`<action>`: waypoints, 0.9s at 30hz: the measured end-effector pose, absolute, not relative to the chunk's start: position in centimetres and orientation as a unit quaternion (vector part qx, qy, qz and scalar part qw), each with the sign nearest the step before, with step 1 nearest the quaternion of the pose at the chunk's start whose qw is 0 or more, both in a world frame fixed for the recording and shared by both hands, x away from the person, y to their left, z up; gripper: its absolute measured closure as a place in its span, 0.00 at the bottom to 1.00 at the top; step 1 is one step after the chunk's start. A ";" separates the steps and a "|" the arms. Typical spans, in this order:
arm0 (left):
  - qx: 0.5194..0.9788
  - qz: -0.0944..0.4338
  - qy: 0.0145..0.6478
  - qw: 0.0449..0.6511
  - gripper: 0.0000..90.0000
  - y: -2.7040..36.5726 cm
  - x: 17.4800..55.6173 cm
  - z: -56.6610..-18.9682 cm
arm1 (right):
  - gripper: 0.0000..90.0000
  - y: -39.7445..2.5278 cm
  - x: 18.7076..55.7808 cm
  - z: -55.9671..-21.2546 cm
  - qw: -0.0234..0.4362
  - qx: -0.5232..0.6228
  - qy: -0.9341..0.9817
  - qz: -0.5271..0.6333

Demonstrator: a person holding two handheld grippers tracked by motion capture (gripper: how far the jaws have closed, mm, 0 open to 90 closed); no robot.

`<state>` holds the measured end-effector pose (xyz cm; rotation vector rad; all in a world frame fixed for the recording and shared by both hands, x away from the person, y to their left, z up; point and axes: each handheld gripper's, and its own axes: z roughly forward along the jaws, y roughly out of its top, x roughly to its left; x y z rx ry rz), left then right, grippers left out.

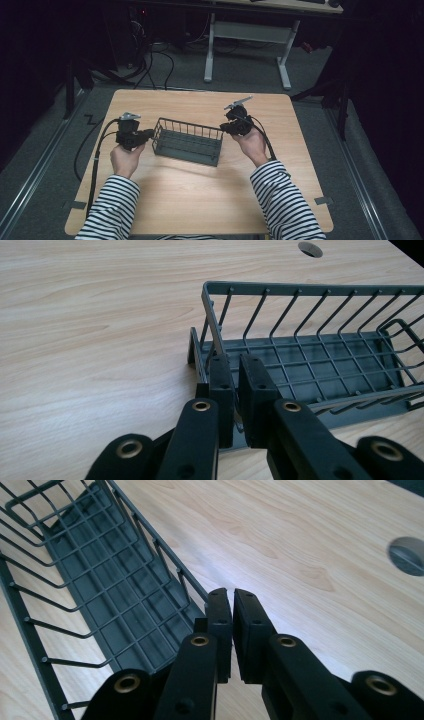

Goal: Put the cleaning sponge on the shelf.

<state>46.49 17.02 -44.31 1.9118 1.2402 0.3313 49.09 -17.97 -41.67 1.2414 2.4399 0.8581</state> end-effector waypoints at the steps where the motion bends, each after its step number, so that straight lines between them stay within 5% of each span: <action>1: 0.758 0.131 0.491 0.409 0.95 16.7 46.7 -44.3 | 0.96 -18.3 49.1 -41.7 0.137 0.431 0.842 0.294; 27: 0.766 0.118 0.461 0.431 0.95 7.7 50.3 -44.6 | 0.95 -26.5 49.3 -41.5 0.172 0.512 0.798 0.268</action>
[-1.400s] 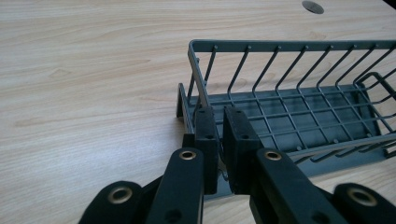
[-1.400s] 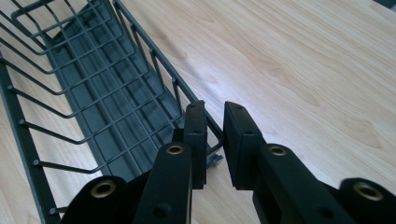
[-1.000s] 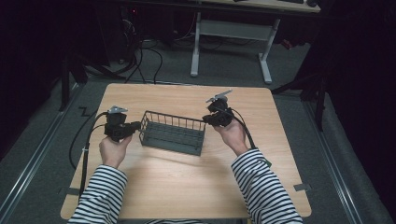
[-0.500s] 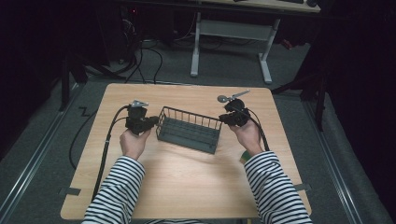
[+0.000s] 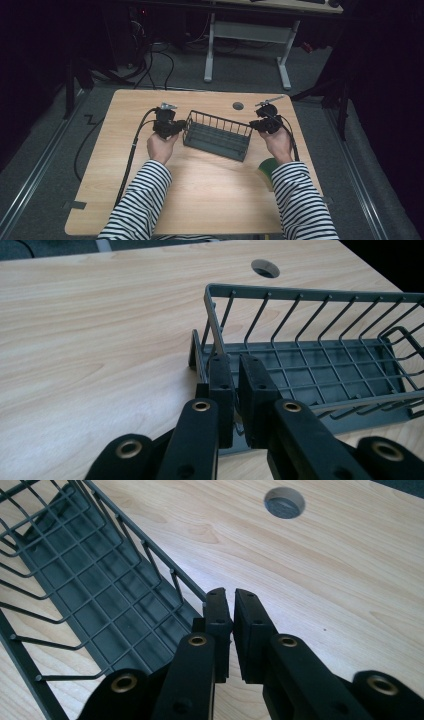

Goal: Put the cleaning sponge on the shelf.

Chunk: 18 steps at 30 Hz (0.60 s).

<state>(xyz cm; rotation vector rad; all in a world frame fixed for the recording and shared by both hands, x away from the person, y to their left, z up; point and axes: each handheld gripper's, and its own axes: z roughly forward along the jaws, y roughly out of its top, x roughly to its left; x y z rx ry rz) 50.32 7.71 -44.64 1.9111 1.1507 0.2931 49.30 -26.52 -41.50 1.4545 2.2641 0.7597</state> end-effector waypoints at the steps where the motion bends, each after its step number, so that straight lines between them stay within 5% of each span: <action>1: 0.766 0.116 0.461 0.432 0.95 7.5 50.4 -44.7 | 0.95 -26.8 49.3 -41.5 0.170 0.515 0.796 0.269; 18: 0.769 0.113 0.447 0.443 0.94 5.7 51.2 -44.9 | 0.94 -29.0 48.7 -41.7 0.177 0.529 0.783 0.275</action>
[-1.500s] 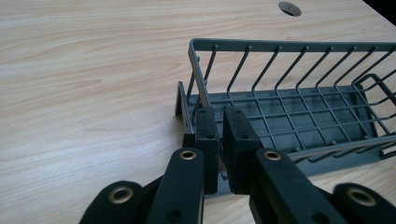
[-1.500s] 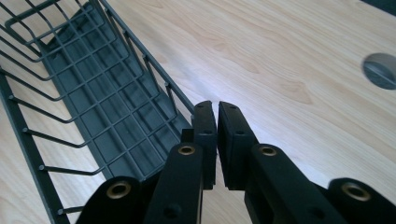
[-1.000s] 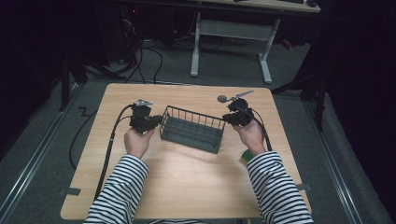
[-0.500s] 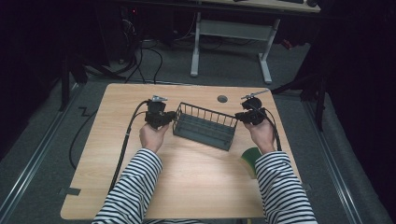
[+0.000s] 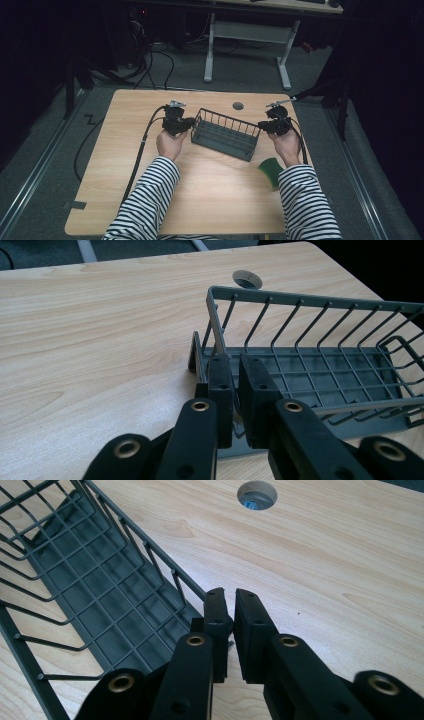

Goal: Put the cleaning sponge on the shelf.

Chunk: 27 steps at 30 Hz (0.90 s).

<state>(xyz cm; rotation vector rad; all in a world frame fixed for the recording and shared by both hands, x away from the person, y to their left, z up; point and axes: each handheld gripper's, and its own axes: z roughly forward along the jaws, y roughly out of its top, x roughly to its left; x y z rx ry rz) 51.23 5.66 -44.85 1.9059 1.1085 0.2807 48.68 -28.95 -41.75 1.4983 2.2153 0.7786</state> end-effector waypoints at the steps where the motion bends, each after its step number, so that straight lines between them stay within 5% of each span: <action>1: 0.769 0.114 0.447 0.443 0.93 5.7 51.2 -44.8 | 0.93 -28.9 48.7 -41.8 0.178 0.528 0.784 0.274; 9: 0.769 0.114 0.445 0.445 0.86 6.0 51.3 -44.8 | 0.90 -28.9 48.6 -41.9 0.177 0.531 0.782 0.275; 17: 0.767 0.123 0.436 0.455 0.57 6.4 50.9 -44.2 | 0.59 -29.5 48.3 -42.2 0.169 0.540 0.773 0.287; 27: 0.786 0.149 0.401 0.447 0.44 7.1 49.0 -43.0 | 0.52 -31.0 46.5 -42.0 0.173 0.544 0.756 0.320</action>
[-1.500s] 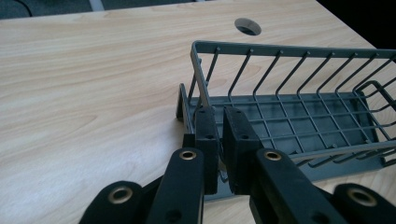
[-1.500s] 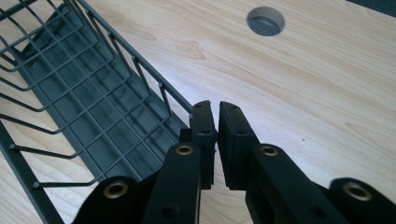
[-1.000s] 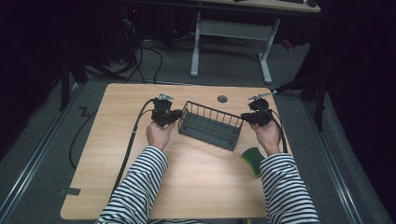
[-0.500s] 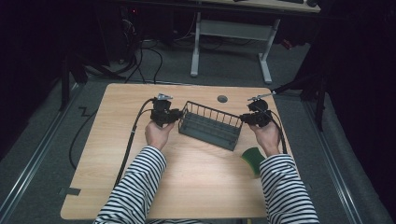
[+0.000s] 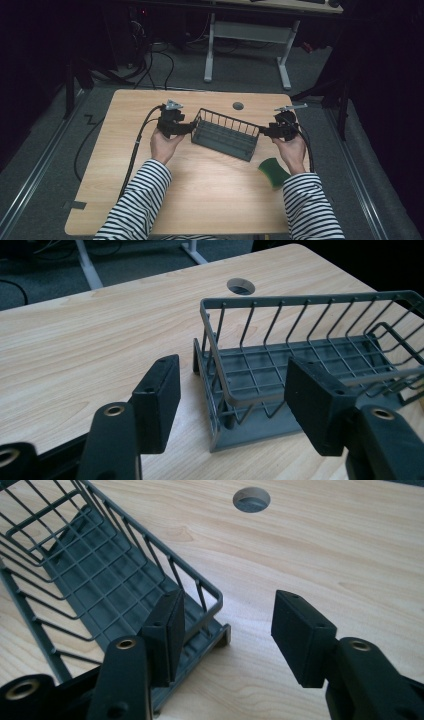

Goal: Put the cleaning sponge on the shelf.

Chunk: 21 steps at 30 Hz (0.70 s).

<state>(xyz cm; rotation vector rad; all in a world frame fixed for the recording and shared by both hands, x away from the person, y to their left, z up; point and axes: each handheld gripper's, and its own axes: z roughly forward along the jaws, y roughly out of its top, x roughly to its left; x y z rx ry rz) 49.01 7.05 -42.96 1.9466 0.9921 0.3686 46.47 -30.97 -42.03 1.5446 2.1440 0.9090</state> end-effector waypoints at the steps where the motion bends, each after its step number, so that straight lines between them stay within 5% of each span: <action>1: 0.786 0.151 0.398 0.449 0.44 7.2 48.7 -42.9 | 0.52 -31.1 46.3 -42.0 0.173 0.545 0.754 0.323; 21: 0.795 0.170 0.415 0.409 0.41 12.1 41.8 -48.1 | 0.50 -31.6 40.8 -42.3 0.192 0.518 0.753 0.357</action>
